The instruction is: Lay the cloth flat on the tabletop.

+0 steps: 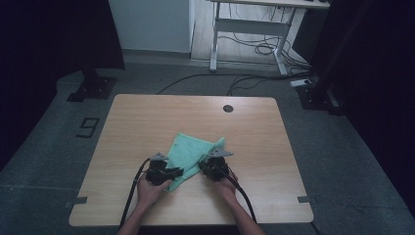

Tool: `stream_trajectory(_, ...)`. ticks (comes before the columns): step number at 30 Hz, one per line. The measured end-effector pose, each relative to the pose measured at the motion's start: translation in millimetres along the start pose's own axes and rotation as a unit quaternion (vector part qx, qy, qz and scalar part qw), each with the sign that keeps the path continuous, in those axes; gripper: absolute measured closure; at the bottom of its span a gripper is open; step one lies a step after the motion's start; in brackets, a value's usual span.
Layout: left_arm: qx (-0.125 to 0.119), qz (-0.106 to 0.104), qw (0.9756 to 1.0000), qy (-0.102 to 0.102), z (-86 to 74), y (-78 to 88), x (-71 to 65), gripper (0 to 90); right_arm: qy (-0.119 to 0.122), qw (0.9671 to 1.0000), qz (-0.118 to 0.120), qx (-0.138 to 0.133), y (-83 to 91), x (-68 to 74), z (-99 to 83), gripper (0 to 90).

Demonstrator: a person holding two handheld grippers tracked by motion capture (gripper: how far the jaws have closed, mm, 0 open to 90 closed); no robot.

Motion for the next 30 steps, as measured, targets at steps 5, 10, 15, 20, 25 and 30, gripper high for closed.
stream_trajectory(5, -0.001, -0.004, 1.0, -0.003, 0.7, 3.3, -1.6, 75.8, 0.009, 0.9999, 0.006, -0.006, 8.6, 2.0, 1.5, 87.3)
stream_trajectory(10, -0.011, -0.002, 0.9999, -0.008, 2.1, 8.1, -6.4, 73.2, 0.018, 0.9995, 0.017, -0.02, 28.7, 5.7, 1.0, 87.4)
stream_trajectory(15, -0.022, -0.007, 0.9996, -0.017, 3.0, 9.6, -11.8, 65.3, 0.023, 0.999, 0.024, -0.029, 45.8, 7.2, -3.4, 87.4)
stream_trajectory(20, -0.044, -0.025, 0.9983, -0.03, 8.7, 19.6, -14.2, 58.0, 0.02, 0.9986, 0.028, -0.039, 59.9, 2.9, -10.3, 87.4)
stream_trajectory(25, -0.042, -0.008, 0.9986, -0.031, 12.4, 18.6, -7.7, 57.4, 0.016, 0.9985, 0.027, -0.046, 74.7, -2.9, -19.0, 87.4)
stream_trajectory(30, 0.01, 0.007, 0.9994, -0.032, 8.7, -0.5, -1.0, 55.0, 0.011, 0.9987, 0.022, -0.044, 87.0, -7.3, -26.3, 87.3)
Point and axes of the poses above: each handheld gripper's, and its own axes: y roughly backward along the jaws, z roughly out of its top, x roughly to its left, the point moved 2 cm from there along -y, roughly forward along the jaws, and after that the axes turned 10 degrees about z, right-handed, at the moved point
